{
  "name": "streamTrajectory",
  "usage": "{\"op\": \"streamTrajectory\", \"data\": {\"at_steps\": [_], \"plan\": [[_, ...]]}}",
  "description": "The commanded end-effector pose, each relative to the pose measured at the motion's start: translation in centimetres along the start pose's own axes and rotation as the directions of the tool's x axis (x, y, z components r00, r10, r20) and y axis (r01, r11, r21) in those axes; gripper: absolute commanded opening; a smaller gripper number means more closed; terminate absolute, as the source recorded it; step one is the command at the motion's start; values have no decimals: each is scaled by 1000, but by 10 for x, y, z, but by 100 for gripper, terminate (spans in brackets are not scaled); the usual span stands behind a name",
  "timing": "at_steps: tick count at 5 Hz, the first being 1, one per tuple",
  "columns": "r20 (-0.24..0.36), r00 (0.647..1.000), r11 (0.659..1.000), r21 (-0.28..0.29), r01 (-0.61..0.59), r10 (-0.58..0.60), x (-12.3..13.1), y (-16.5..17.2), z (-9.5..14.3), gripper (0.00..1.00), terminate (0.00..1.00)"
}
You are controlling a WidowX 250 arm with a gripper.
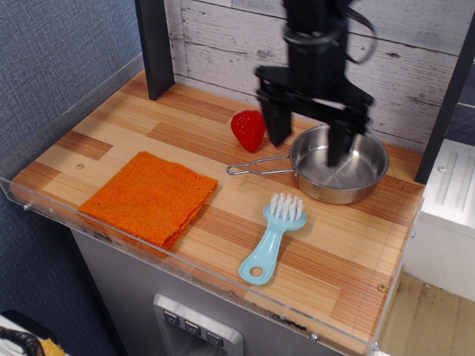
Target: Put the pan above the orange cloth
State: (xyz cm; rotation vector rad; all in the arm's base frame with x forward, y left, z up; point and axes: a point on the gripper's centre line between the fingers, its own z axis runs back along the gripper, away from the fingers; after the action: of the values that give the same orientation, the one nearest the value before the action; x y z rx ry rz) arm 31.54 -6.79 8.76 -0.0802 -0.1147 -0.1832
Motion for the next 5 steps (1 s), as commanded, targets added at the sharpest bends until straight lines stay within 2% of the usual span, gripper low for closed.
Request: {"op": "streamTrajectory", "data": {"at_steps": [1,2,3,4,5], "plan": [[10,996,994,-63,93,-93,13,-13,-20,100,0],[25,984,980,-91,176,-175,23,-21,-39,100,0],[46,977,970,-122,210,-206,35,-26,-45,100,0],[48,973,966,-113,232,-228,39,-31,-48,100,0],[25,967,961,-111,254,-253,40,-36,-57,100,0]]}}
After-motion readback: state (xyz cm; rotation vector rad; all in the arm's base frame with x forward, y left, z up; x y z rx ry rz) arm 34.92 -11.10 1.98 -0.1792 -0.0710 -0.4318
